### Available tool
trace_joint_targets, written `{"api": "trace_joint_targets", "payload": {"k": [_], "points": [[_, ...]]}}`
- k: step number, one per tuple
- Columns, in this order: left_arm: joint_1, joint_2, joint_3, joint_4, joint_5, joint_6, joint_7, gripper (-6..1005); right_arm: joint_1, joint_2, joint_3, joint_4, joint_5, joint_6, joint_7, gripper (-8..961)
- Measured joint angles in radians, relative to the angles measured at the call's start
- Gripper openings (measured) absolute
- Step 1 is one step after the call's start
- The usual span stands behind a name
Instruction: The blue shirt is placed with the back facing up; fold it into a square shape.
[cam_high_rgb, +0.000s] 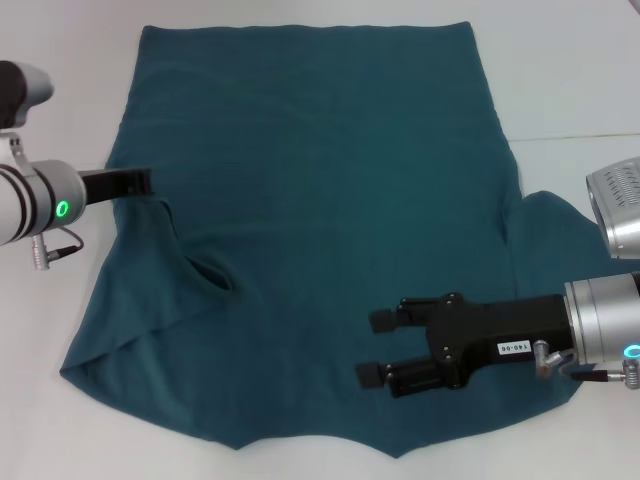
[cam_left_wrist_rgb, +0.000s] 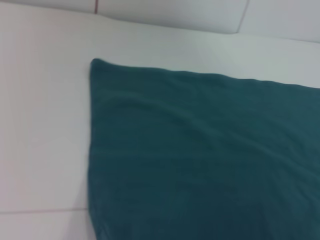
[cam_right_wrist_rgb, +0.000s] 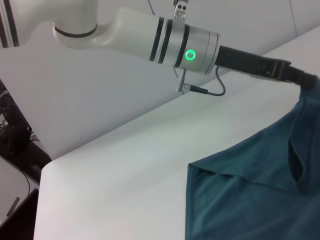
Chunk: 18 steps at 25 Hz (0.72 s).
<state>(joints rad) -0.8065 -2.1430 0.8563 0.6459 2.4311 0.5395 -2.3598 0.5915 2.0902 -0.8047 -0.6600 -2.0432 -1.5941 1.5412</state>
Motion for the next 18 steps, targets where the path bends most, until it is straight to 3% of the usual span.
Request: {"api": "trace_joint_targets", "payload": {"k": [18], "points": [[-0.022, 0.004, 0.059, -0.093, 0.022, -0.115, 0.005, 39, 0.003, 0.002, 0.001, 0.0, 0.002, 0.006, -0.007, 855]]}}
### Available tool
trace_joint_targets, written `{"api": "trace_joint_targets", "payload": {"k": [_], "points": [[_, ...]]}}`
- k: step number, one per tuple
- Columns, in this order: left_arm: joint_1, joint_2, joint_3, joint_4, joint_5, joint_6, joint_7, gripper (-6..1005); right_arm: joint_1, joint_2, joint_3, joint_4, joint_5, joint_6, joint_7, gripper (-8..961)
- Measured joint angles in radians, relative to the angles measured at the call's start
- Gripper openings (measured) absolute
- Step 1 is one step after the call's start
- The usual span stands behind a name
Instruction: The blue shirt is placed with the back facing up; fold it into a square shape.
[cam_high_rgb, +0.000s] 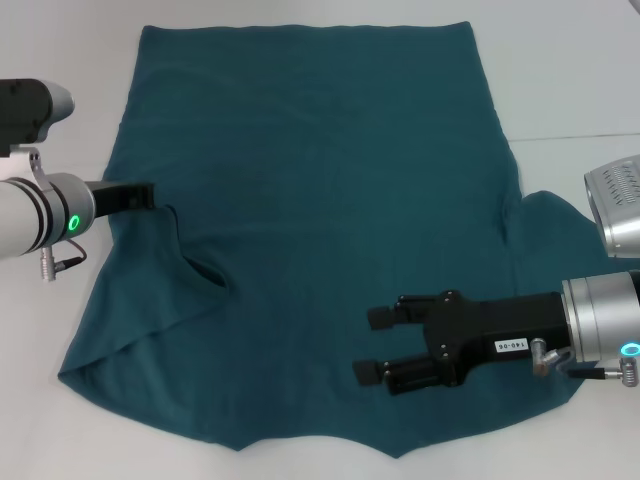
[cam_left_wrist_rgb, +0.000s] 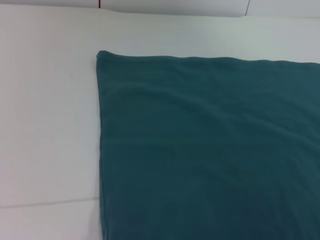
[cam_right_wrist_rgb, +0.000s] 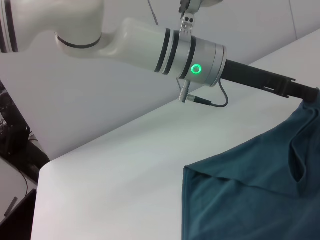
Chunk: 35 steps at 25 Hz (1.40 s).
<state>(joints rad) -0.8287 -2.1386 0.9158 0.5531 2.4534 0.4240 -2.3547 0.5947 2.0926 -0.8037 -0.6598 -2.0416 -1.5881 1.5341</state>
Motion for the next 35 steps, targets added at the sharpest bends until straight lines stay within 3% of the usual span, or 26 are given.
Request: {"api": "trace_joint_targets", "payload": {"k": [2, 7, 12, 16, 20, 23, 25, 29, 32, 35], "points": [[-0.001, -0.003, 0.0, 0.003, -0.003, -0.004, 0.0, 39, 0.0, 0.0, 0.0, 0.0, 0.0, 0.0, 0.0, 853], [-0.008, -0.013, 0.0, 0.005, -0.011, -0.026, 0.0, 163, -0.001, 0.0, 0.0, 0.0, 0.0, 0.0, 0.0, 849], [-0.019, -0.021, 0.0, 0.009, -0.014, -0.028, 0.007, 372, -0.002, 0.0, 0.0, 0.0, 0.0, -0.001, 0.0, 845], [-0.005, -0.021, -0.003, 0.05, -0.029, 0.022, 0.008, 449, -0.008, -0.001, 0.001, 0.0, 0.003, -0.003, 0.0, 841], [0.08, -0.018, -0.004, 0.192, -0.101, 0.204, 0.047, 525, -0.023, -0.003, 0.002, -0.011, 0.033, -0.005, 0.003, 838], [0.178, -0.019, -0.009, 0.321, -0.232, 0.372, 0.152, 583, -0.034, -0.007, 0.009, -0.026, 0.052, -0.005, 0.011, 836], [0.237, -0.005, -0.022, 0.375, -0.335, 0.504, 0.21, 644, -0.047, -0.007, 0.024, -0.052, 0.055, -0.005, 0.025, 834], [0.266, 0.047, -0.156, 0.345, -0.398, 0.802, 0.265, 667, -0.089, -0.008, 0.049, -0.155, 0.049, 0.014, 0.121, 831], [0.266, 0.064, -0.281, 0.298, -0.408, 1.008, 0.351, 659, -0.135, -0.011, 0.071, -0.267, 0.046, 0.022, 0.231, 828], [0.283, 0.066, -0.363, 0.275, -0.432, 1.183, 0.442, 666, -0.188, -0.02, 0.089, -0.405, 0.041, 0.007, 0.358, 826]]}}
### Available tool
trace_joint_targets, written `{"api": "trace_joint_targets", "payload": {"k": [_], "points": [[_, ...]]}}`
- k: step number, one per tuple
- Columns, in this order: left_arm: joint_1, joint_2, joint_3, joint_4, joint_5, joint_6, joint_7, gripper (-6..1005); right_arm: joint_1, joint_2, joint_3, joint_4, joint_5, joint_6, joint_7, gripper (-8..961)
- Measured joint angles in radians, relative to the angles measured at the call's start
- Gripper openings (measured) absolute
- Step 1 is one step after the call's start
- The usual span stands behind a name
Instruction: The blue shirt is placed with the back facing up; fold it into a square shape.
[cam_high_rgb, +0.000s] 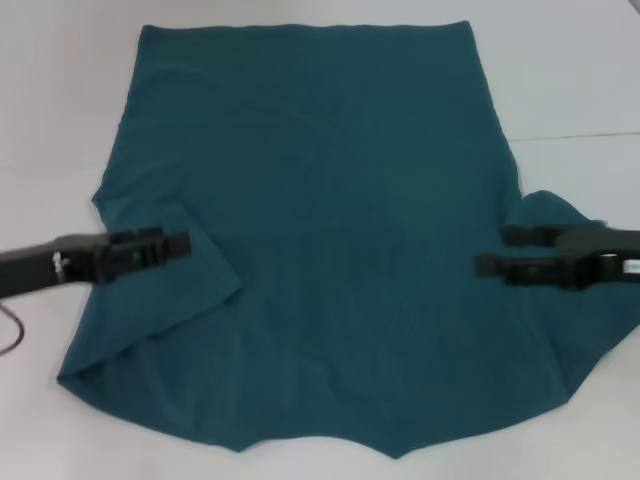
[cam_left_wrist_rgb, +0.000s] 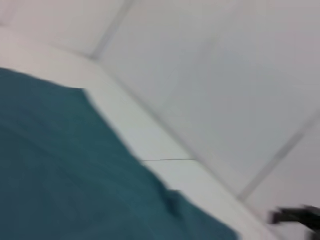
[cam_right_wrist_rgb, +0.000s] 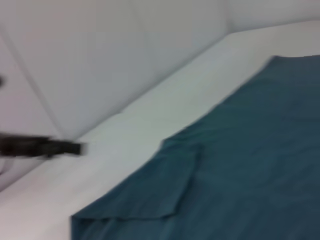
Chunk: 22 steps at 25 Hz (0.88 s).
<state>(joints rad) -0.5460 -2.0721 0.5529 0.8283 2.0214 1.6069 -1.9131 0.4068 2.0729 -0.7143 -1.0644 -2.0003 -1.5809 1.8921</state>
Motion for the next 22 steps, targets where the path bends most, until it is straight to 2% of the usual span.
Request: {"api": "trace_joint_targets", "payload": {"k": [4, 9, 13, 18, 22], "points": [[0.012, 0.016, -0.027, -0.002, 0.039, 0.131, -0.004, 695, -0.034, -0.008, 0.018, -0.162, -0.054, -0.056, 0.139, 822], [0.003, 0.022, -0.015, 0.002, 0.118, 0.265, 0.008, 762, 0.0, -0.01, 0.048, -0.289, -0.243, -0.15, 0.3, 818], [0.011, 0.016, 0.012, 0.006, 0.134, 0.304, 0.04, 819, 0.057, -0.024, 0.053, -0.302, -0.404, -0.196, 0.406, 815], [0.024, 0.006, 0.025, 0.006, 0.152, 0.307, 0.075, 891, 0.123, -0.026, 0.064, -0.297, -0.612, -0.198, 0.529, 811], [0.032, 0.003, 0.022, 0.006, 0.154, 0.31, 0.109, 891, 0.141, -0.024, 0.068, -0.296, -0.701, -0.161, 0.597, 807]]}}
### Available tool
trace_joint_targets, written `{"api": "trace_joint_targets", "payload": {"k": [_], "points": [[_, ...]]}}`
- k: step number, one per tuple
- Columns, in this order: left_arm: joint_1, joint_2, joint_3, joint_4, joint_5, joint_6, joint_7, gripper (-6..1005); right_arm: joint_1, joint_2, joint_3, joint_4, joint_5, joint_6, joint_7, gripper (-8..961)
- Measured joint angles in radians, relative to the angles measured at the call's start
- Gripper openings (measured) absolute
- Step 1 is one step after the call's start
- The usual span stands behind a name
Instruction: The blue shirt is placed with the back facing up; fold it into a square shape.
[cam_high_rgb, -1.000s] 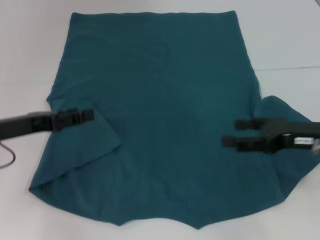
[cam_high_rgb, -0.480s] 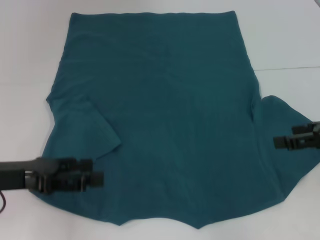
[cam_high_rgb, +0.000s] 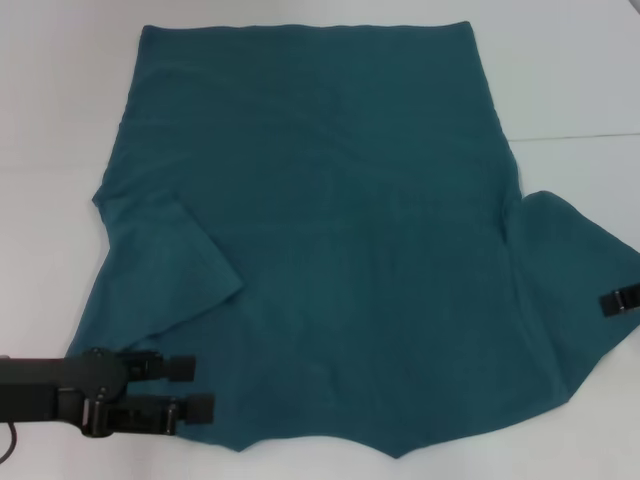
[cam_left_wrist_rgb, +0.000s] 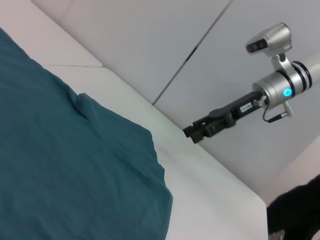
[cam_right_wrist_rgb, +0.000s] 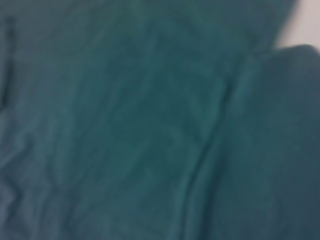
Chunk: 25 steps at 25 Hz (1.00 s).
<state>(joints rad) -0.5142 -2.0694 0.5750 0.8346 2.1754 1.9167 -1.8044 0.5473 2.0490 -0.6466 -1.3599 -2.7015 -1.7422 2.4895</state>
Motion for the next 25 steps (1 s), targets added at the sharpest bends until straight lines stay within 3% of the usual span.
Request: {"api": "trace_joint_targets", "payload": {"k": [16, 25], "points": [[0.002, 0.0, 0.003, 0.001, 0.05, -0.001, 0.054, 891, -0.03, 0.001, 0.015, 0.051, -0.132, 0.252, 0.093, 794], [0.002, -0.001, 0.003, -0.006, 0.051, -0.013, 0.054, 890, -0.028, 0.0, 0.016, 0.146, -0.186, 0.408, 0.104, 787]]}}
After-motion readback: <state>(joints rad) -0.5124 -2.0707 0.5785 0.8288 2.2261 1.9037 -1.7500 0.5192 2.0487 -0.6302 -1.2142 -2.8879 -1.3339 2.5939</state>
